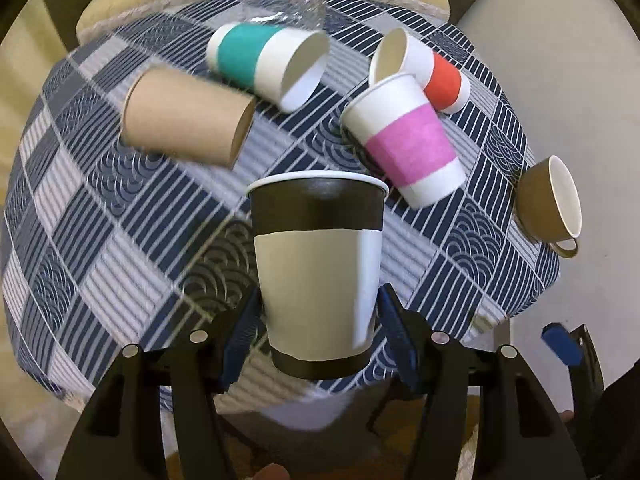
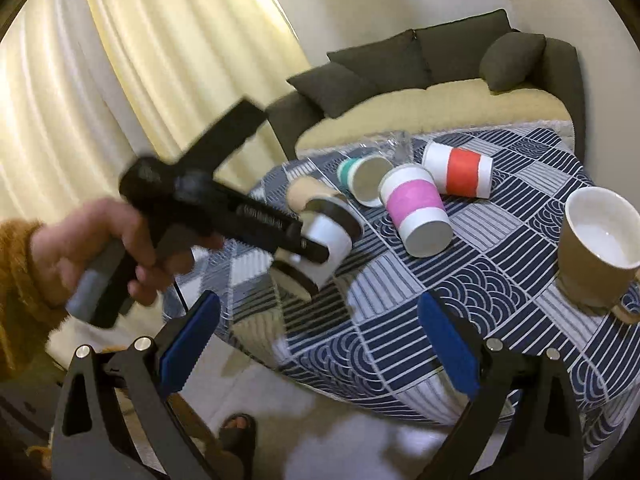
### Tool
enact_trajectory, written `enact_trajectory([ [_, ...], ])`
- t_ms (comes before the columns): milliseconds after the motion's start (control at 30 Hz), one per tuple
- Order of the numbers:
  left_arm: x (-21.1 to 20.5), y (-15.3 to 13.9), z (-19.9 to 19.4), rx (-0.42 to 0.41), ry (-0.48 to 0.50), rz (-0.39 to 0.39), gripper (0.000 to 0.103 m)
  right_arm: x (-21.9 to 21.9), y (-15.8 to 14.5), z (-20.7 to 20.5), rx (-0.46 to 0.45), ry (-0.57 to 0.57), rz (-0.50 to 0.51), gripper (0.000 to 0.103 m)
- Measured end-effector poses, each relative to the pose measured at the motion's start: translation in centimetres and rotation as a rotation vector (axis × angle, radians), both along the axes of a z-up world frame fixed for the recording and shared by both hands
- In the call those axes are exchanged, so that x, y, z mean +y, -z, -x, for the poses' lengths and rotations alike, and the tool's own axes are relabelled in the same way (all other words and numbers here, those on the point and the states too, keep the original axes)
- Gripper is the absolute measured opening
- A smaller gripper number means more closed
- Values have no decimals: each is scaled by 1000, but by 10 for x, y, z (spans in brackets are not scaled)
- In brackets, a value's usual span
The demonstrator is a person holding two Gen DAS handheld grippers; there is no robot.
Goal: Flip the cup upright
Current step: 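Lift the black-and-white cup with the right gripper and rotate it upright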
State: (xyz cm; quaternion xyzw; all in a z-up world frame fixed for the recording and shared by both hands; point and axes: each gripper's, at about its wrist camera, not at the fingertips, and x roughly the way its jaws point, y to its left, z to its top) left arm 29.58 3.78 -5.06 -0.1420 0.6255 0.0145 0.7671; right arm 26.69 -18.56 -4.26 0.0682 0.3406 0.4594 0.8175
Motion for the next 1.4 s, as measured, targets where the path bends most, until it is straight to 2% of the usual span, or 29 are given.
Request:
enact_trajectory([
  [100,3,2,12,-3,-25,24,58,-4,-2,1,31,-21,-43,98],
  [433,-1,19,31,38,-57,65,59,16,9,9,62,-85,44,98],
  [600,4,19,33,15,-77,35,71,23,13,11,67,-103,69,98],
  [667,6,18,34,6,-83,37,81,24,15,12,69,-103,77,98],
  [833,19,-1,40,-46,-70,77,84,24,15,9,68,-62,93,98],
  [967,38,-23,55,-124,-88,143,84,32,15,2,129,-63,100,98],
  [1100,52,-37,88,-214,-81,177,84,51,16,-10,215,-69,136,98],
  [1267,58,-36,124,-298,-80,223,84,83,25,-32,366,-67,192,98],
  [1400,62,-24,145,-344,-97,304,84,110,32,-51,472,-37,252,93],
])
